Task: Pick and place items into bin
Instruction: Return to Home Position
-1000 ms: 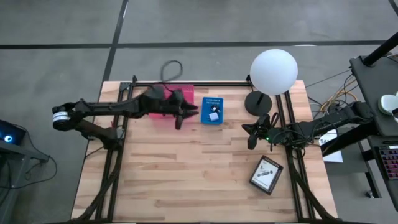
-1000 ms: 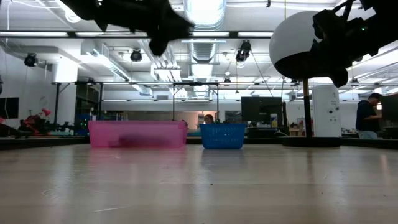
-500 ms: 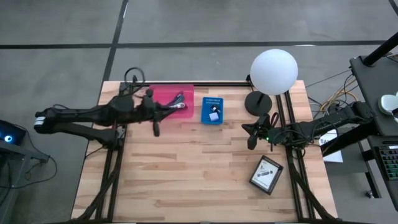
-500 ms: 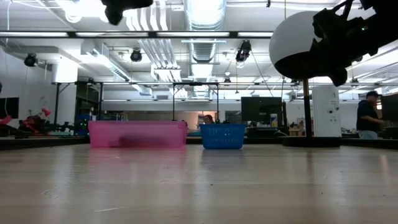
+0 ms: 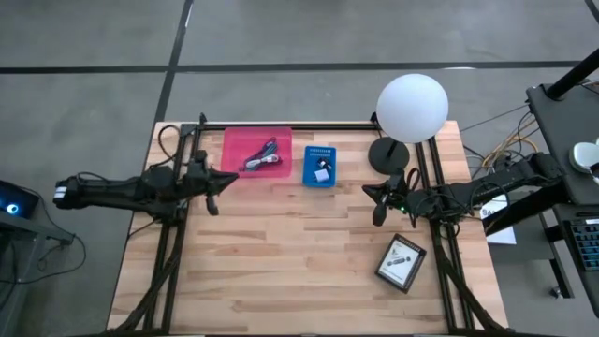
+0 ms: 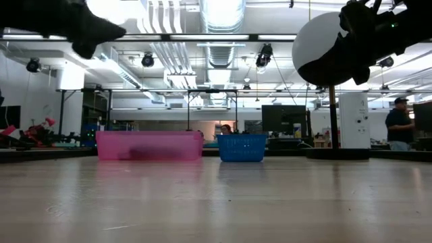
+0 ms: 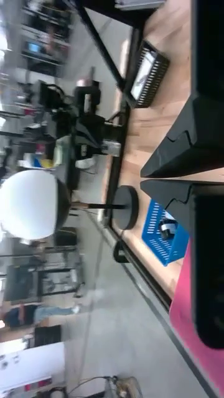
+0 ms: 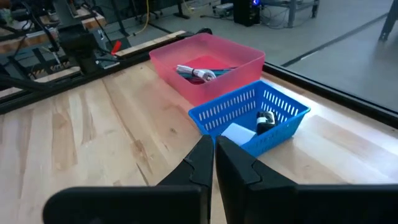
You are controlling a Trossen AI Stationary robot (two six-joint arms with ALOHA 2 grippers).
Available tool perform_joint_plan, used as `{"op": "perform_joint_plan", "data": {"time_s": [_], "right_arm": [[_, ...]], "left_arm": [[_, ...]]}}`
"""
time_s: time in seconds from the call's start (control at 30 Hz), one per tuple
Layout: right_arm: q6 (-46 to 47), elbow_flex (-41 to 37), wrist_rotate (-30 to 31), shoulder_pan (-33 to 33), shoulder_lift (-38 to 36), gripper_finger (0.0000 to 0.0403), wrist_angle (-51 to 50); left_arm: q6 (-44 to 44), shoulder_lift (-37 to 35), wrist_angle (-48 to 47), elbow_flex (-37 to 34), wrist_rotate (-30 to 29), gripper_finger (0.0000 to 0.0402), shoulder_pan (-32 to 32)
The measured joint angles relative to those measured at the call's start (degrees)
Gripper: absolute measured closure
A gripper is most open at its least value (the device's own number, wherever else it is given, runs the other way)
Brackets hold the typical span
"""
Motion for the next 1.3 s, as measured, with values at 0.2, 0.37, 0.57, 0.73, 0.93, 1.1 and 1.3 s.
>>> {"op": "perform_joint_plan", "data": {"time_s": [0.2,0.37,0.57,0.73,0.93,1.1,1.3], "right_arm": [[0.00,0.00,0.01,0.00,0.00,0.0394,-0.02],[0.00,0.00,-0.03,0.00,0.02,0.0394,0.25],[-6.13,-0.07,-13.89,0.03,-0.30,0.0394,10.84],[-13.71,-0.07,-28.38,0.07,-2.97,0.0394,19.28],[-13.72,-0.41,-28.14,0.17,-11.66,0.0394,7.48],[-15.53,-1.09,-23.88,0.14,-21.79,0.0394,-1.77],[-23.78,-8.21,-23.80,-1.11,-30.50,0.0394,14.96]], "left_arm": [[0.04,-13.74,1.65,-10.31,-0.14,0.0402,0.04],[0.54,-17.96,0.73,-15.88,0.14,0.0402,0.04],[1.44,-14.63,0.37,-17.75,0.82,0.0402,0.04],[1.57,-14.79,1.29,-17.31,1.10,0.0402,0.00],[2.03,-17.44,0.74,-17.29,0.90,0.0402,0.04],[2.03,-18.16,0.92,-17.21,0.99,0.0402,0.04],[2.02,-17.92,0.93,-17.33,4.80,0.0402,0.04]]}}
